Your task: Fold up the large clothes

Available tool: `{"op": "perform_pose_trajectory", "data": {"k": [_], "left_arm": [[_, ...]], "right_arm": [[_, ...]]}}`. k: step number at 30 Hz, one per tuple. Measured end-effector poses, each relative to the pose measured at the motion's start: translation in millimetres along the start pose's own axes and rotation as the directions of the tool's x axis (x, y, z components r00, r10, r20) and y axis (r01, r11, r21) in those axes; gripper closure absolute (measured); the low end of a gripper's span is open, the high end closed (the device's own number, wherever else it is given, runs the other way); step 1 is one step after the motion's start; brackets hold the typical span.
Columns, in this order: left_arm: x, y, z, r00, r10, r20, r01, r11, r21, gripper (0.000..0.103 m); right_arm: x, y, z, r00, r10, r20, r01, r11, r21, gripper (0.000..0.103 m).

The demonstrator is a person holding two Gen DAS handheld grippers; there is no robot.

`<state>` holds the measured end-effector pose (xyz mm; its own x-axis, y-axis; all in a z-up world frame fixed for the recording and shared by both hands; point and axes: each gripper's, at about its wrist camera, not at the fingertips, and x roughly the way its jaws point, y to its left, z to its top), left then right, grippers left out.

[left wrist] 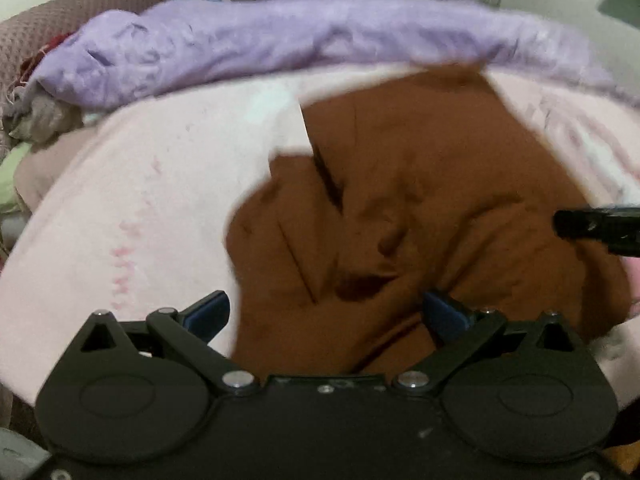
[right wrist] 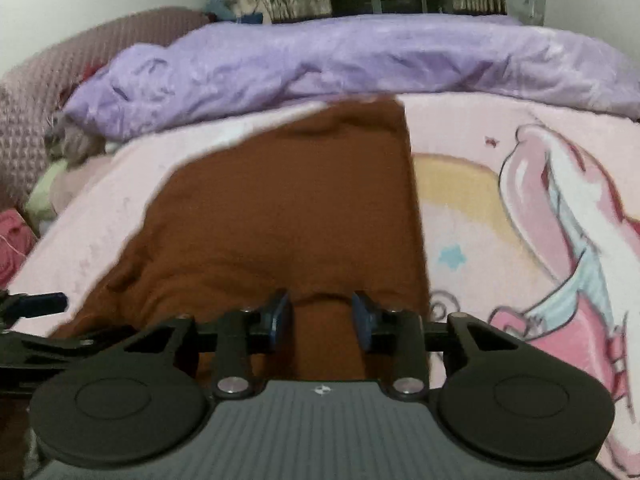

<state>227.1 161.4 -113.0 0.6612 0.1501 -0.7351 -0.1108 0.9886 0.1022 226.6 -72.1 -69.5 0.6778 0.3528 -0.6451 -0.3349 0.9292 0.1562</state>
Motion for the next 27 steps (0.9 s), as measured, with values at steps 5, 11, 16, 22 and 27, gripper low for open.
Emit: {"op": "perform_pose_trajectory", "data": {"k": [5, 11, 16, 22, 27], "left_arm": [[3, 1, 1, 1.0, -0.002, -0.006, 0.002, 0.998, -0.063, 0.0], [-63, 2, -2, 0.994, 0.038, 0.102, -0.035, 0.999, -0.023, 0.0], [-52, 11, -18, 0.995, 0.089, 0.035, -0.089, 0.996, -0.01, 0.0], [-42, 23, -26, 0.998, 0.036, 0.05, -0.031, 0.994, -0.102, 0.0], [-65, 57, -3, 0.992, 0.008, 0.127, 0.022, 0.972, -0.235, 0.0]], "right_arm": [[-4, 9, -8, 0.997, -0.043, 0.064, 0.045, 0.999, -0.031, 0.062], [-48, 0, 1, 0.999, -0.013, 0.037, 0.013, 1.0, -0.009, 0.061], [-41, -18, -18, 1.0, 0.004, -0.027, -0.004, 1.0, 0.02, 0.061], [-38, -18, -23, 1.0, 0.016, 0.002, -0.016, 1.0, 0.008, 0.051], [-45, -31, -2, 0.998, 0.015, 0.053, -0.019, 0.998, 0.057, 0.029]]}}
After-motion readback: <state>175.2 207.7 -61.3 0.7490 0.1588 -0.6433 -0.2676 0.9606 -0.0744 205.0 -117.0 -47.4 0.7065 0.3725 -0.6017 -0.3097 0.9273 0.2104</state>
